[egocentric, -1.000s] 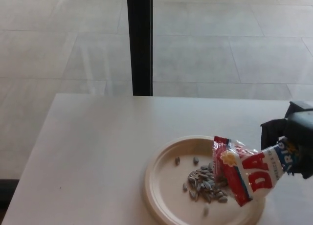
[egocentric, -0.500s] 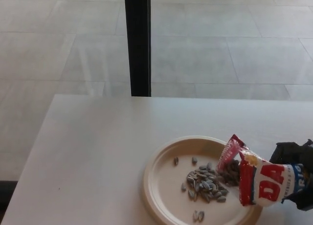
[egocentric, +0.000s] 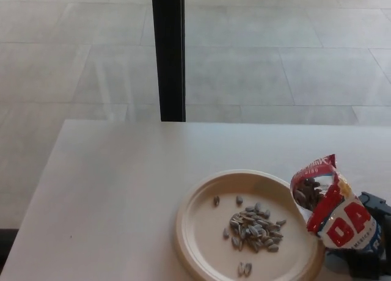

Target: The robot uses its right hand to pick up a bag of sunflower seeds kept in the middle of the desk and tilts it over a plate kept next to it to pour out a few seeds and then puts the bag of seeds back on the desk

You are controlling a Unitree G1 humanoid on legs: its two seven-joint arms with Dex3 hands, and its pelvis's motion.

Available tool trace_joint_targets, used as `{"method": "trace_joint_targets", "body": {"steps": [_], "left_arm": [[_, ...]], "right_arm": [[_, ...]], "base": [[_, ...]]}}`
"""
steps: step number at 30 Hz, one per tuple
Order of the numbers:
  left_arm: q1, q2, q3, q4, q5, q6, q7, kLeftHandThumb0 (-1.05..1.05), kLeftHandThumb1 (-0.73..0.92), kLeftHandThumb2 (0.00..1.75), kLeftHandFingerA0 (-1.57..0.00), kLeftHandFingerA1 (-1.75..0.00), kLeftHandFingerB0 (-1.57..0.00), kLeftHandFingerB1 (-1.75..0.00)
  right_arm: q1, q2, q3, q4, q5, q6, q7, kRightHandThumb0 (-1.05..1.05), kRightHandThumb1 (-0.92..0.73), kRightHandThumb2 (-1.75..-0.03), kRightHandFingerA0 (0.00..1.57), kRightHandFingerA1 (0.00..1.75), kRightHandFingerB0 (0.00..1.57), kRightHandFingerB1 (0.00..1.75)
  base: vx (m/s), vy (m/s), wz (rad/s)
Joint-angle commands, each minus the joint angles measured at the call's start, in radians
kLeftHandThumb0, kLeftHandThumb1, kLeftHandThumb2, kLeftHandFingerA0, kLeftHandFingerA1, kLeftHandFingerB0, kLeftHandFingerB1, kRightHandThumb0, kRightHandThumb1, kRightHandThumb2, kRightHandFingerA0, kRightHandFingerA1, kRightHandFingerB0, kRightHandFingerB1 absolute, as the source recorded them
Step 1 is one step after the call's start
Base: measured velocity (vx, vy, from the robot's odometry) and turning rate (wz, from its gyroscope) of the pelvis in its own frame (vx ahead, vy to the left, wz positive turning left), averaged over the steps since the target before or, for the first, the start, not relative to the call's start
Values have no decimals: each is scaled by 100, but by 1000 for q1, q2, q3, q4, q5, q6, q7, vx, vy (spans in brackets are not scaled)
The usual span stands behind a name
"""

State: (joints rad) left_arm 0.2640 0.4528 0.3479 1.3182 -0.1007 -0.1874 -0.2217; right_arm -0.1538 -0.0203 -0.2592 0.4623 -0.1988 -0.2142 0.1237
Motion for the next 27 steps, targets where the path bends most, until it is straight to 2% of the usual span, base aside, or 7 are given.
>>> {"method": "trace_joint_targets", "body": {"steps": [1,6,7,10,15,17,27], "left_arm": [[7,-17,7,1,-7,-4,18,-75,81,64,-42,-51,-41,-35],[6,-20,2,7,5,-5,29,-77,82,65,-44,-50,-41,-35],[6,-19,-1,8,10,-6,28,-77,83,65,-43,-49,-40,-35],[6,-20,10,9,-5,0,15,-76,80,64,-43,-49,-42,-35],[7,-22,12,6,-2,-1,23,-78,80,64,-44,-50,-42,-34],[7,-22,9,6,2,-2,26,-77,80,65,-44,-51,-42,-35],[0,-18,12,5,2,3,23,-76,82,65,-42,-48,-39,-34]], "right_arm": [[27,62,-18,91,98,-45,-88,-18,-42,-138,108,175,85,162],[35,110,-36,193,138,-113,-144,-19,-67,-98,97,173,73,109],[42,107,-27,211,129,-124,-153,-33,-78,-68,80,158,57,62],[55,67,32,263,61,-175,-172,-48,-76,-63,52,102,14,38],[65,-32,150,271,-21,-181,-178,-62,-73,-62,7,60,0,22],[62,-84,190,272,-41,-161,-174,-93,-60,-94,0,13,0,16],[72,-222,284,176,-53,-121,-133,-105,-65,-96,0,15,0,10]], "base": [[0,0,0],[0,0,0],[0,0,0],[0,0,0],[0,0,0],[0,0,0],[0,0,0]]}}
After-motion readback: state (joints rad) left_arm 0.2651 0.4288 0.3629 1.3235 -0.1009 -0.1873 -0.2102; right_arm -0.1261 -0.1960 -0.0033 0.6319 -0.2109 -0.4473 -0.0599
